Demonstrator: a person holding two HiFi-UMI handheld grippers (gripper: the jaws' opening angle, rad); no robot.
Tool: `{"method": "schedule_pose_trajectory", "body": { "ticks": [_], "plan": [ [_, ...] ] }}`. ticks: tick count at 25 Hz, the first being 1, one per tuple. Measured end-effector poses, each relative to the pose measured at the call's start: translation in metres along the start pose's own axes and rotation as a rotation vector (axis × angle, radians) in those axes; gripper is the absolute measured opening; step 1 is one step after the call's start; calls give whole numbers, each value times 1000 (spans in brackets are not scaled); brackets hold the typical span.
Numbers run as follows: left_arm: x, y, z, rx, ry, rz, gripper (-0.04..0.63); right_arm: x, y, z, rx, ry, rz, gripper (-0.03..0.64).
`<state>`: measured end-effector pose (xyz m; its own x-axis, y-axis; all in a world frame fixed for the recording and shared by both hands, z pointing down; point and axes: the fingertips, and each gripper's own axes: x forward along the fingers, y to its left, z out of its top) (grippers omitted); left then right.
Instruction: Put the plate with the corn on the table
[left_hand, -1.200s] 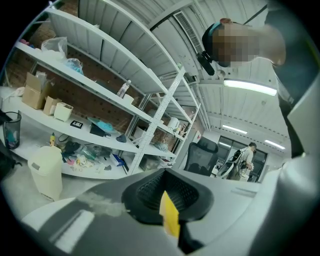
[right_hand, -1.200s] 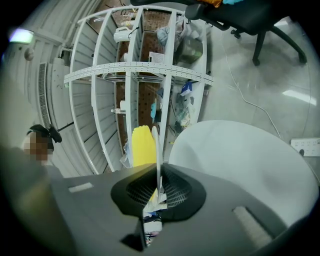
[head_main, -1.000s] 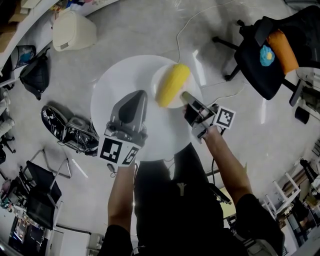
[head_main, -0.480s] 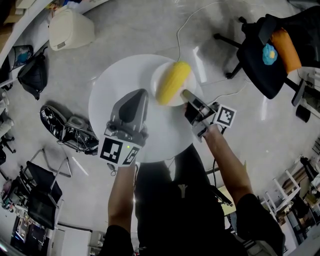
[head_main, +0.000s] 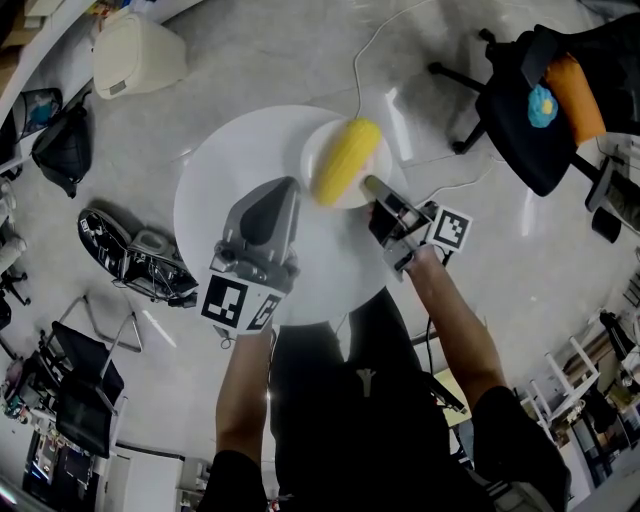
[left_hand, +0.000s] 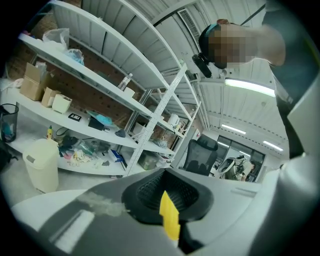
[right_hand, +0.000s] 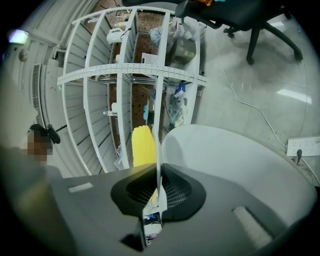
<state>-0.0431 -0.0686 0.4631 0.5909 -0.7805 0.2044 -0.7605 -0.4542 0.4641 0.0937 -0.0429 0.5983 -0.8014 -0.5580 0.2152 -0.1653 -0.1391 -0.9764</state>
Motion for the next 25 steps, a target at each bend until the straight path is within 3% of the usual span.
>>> {"method": "schedule_pose_trajectory", "body": {
  "ticks": [25],
  "plan": [
    [2, 12, -5, -23, -6, 10, 2, 14, -12, 1, 34, 12, -62, 31]
  ]
}}
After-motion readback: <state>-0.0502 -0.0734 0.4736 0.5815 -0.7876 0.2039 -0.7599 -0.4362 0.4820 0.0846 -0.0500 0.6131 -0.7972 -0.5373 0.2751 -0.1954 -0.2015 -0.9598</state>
